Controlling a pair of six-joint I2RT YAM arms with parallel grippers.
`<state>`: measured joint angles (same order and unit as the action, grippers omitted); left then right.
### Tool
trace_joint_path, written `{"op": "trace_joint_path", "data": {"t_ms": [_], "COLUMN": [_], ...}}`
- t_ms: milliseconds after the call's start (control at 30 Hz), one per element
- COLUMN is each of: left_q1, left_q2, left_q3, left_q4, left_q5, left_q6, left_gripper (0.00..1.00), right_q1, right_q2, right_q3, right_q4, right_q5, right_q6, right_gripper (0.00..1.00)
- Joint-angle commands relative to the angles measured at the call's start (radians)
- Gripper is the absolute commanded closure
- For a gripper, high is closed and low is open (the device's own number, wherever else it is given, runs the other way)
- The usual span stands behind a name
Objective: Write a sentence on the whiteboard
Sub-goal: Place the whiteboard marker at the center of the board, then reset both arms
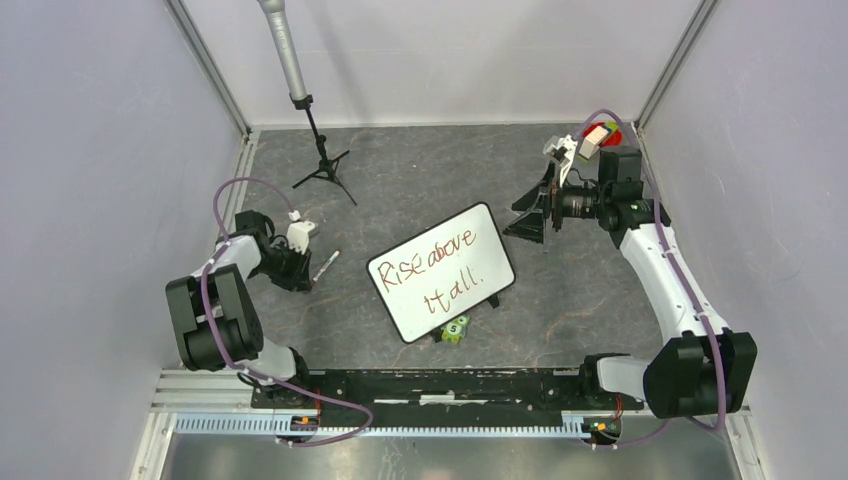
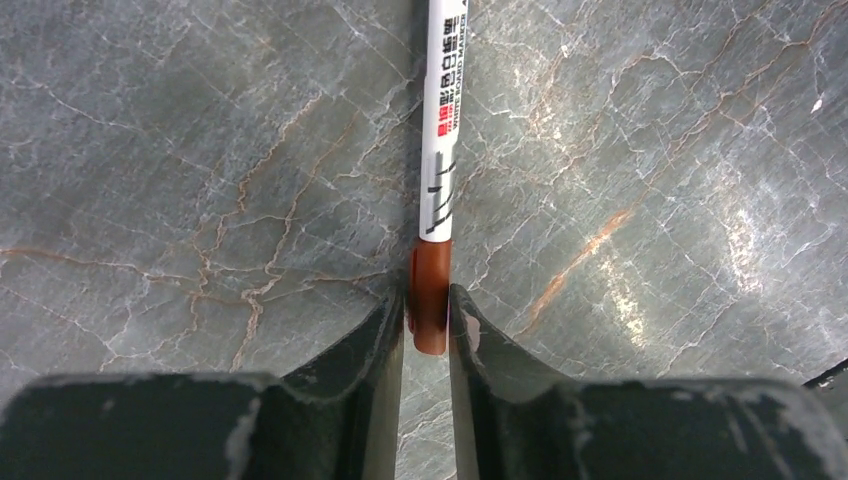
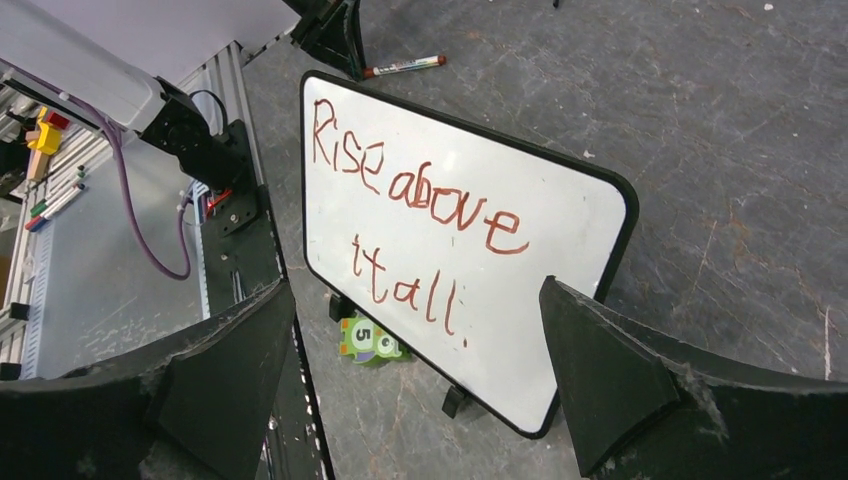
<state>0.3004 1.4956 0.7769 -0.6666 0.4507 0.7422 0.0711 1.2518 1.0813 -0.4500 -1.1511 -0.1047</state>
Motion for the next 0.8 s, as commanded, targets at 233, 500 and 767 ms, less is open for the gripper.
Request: {"op": "trace_joint_path", "data": {"t_ms": [233,500,767], "left_q1": [-0.015,-0.014,0.032], "left_q2": [-0.048,-0.121,-0.137], "left_q3": [0.051,0.322,0.547], "left_q4": [-0.064,-0.299,-0.360], "left_q5": [-0.039,0.039,0.153], "left_q6": [0.068,-0.007,-0.260], "left_gripper": [0.38,0.00,0.00], "right_q1": [-0.037,-0.114,-0.314], "right_q2": [0.014,0.054,0.133], "right_q3": [0.047,0.186,0.310], "right_q4": [-0.197,-0.373,-0.572], "right_q5": [0.032,0.109,0.137], "right_q6": [-0.195,-0.361,-0.563], "right_gripper": [0.02,0.02,0.02]}}
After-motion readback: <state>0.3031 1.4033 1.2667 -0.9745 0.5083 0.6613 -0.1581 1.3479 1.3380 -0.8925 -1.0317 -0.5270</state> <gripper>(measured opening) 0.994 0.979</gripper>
